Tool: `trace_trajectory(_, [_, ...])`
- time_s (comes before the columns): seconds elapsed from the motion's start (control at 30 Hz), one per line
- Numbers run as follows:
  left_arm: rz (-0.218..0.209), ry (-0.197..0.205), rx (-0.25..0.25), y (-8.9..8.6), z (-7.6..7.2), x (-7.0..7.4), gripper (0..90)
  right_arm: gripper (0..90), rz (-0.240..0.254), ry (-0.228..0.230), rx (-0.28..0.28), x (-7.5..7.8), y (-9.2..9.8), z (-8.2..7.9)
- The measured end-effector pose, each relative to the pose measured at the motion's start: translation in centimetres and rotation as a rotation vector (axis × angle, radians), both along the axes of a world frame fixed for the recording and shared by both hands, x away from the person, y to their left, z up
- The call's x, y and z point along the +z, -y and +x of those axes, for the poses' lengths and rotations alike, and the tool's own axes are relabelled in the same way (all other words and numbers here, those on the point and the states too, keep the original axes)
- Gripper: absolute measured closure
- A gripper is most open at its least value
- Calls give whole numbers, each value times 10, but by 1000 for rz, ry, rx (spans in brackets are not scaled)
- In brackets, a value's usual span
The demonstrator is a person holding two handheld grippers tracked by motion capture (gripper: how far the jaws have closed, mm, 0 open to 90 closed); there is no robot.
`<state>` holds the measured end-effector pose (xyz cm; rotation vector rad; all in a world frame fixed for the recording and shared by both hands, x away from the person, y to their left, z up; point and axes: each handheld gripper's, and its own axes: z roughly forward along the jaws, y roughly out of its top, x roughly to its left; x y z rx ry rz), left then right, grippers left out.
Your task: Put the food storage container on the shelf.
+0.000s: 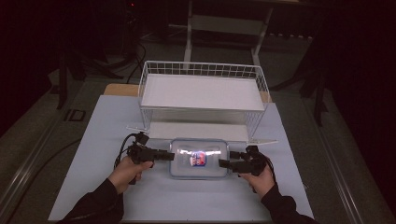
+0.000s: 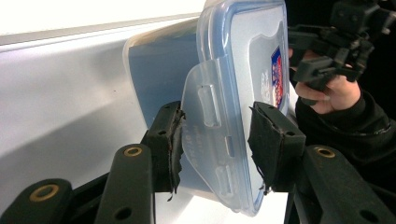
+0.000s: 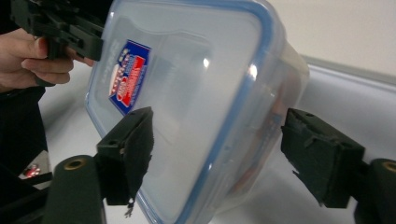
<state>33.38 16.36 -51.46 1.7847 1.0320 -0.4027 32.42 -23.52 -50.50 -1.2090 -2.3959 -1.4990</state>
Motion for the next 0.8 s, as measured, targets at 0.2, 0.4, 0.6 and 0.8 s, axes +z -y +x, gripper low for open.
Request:
trace_trajectory(0.2, [-7,11,-5,0,-3,0,563,401,46,-57,33,-4,7,5])
trace_trajectory(0.4, [-6,20,-3,0,-5,0,564,469,77,-83,49,-7,12,5])
trace_trajectory(0.6, [19,46,10,3,-14,4,565,507,99,-107,29,-6,15,0])
trace_trajectory(0.8, [56,87,17,9,-24,11,566,521,72,-84,17,0,14,-6])
